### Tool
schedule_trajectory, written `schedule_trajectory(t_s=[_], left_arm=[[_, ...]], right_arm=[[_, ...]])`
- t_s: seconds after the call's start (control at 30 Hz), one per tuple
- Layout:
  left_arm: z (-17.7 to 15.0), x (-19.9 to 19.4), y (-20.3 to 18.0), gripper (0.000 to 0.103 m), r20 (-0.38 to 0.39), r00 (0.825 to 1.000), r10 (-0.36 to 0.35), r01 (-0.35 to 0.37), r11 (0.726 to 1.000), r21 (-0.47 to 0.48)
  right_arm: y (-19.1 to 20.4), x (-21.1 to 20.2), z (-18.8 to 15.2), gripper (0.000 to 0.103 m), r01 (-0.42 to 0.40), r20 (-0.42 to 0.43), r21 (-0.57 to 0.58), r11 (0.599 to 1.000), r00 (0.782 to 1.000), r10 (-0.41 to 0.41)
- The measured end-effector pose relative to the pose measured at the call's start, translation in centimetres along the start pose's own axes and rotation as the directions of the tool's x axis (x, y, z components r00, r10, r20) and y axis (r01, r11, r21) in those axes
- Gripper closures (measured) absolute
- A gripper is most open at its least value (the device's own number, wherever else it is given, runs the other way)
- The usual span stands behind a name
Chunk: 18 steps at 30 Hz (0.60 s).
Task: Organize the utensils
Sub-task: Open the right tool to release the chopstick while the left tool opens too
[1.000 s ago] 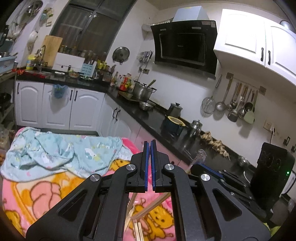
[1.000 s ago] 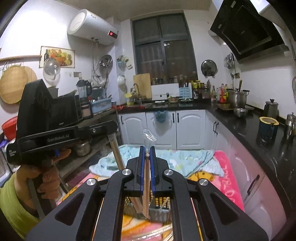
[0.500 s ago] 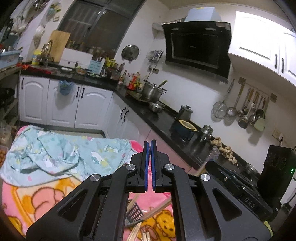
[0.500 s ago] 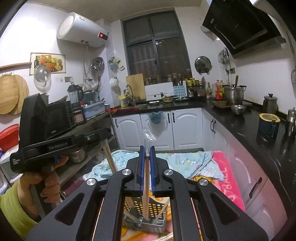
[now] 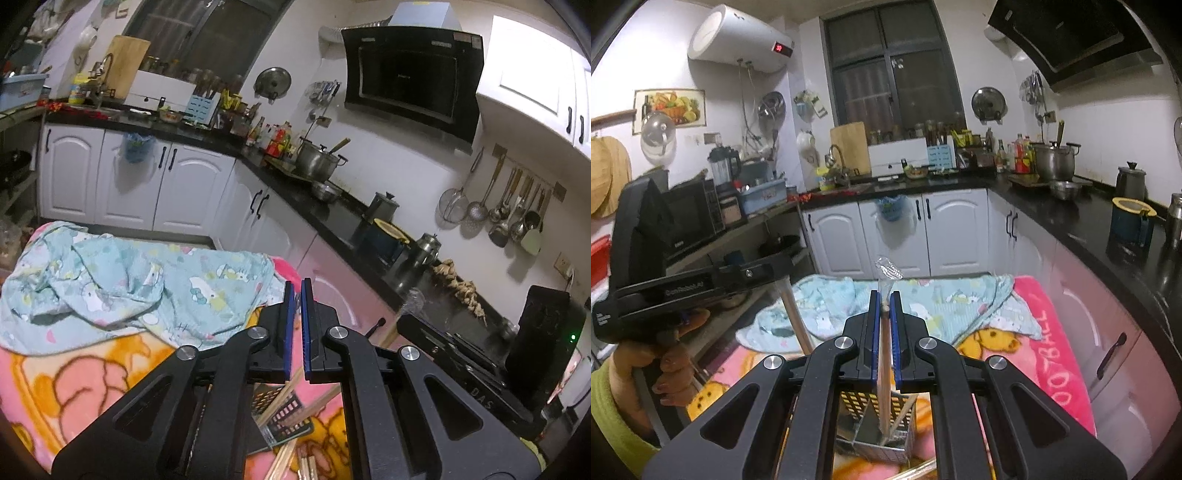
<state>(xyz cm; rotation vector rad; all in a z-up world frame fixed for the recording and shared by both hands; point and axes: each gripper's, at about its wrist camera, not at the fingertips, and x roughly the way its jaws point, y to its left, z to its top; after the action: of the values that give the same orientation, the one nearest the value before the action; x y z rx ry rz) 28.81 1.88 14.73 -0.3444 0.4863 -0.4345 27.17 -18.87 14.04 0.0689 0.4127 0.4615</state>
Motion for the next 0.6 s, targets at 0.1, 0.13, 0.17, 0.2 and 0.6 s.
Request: schedule_trajectory(t_s=[0.1, 0.13, 0.17, 0.2, 0.6], left_arm=[[-0.7, 0.5, 0.2, 0.095, -0.02, 1.0, 0.0, 0.0, 1.0, 0.001], [-0.9, 0.4, 0.2, 0.085, -0.018, 1.0, 0.003, -0.002, 1.0, 0.008], [-1.0, 0.4, 0.1, 0.075, -0.013, 1.0, 0.005, -0.005, 1.0, 0.013], [-1.2, 0.2, 0.1, 0.071, -0.008, 1.0, 0.005, -0.005, 1.0, 0.016], [-2.3, -4.2, -0.1, 0.011, 0.074, 0.994, 0.076, -0.078, 0.996, 0.031]], right_arm=[[-0.3, 0.9, -0.8, 0.089, 0.001, -0.037, 0.004, 1.0, 0.999, -0.001], [-0.5, 1.0, -1.1, 0.073, 0.003, -0.047, 0.009, 1.0, 0.999, -0.002], [-0.7, 1.1, -1.3, 0.062, 0.004, -0.052, 0.017, 1.0, 0.999, -0.003], [-0.9, 1.0, -1.5, 0.061, 0.007, -0.051, 0.025, 1.0, 0.999, -0.005], [-3.1, -2.4, -3.4, 0.05, 0.054, -0.053, 0.058, 0.997, 0.997, -0.051]])
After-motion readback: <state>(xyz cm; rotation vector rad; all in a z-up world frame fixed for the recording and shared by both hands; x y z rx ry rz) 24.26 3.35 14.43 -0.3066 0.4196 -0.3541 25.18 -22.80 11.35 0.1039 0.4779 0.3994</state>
